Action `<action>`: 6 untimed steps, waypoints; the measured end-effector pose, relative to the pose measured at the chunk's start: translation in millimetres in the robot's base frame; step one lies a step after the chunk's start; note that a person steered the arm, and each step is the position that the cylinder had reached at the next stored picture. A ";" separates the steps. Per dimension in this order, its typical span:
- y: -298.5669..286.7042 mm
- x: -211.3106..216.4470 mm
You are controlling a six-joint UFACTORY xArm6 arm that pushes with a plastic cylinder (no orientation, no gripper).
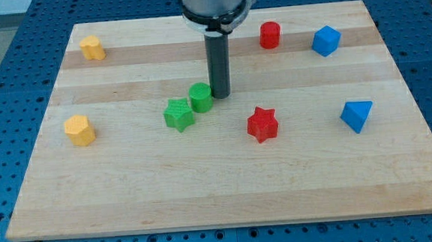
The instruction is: Move your arm towards center
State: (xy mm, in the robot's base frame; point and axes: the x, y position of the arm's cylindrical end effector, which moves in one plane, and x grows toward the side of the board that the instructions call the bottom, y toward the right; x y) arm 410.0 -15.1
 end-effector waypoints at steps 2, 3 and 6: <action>-20.2 8.2; -19.2 5.1; -94.3 -162.7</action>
State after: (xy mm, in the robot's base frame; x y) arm 247.3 -109.5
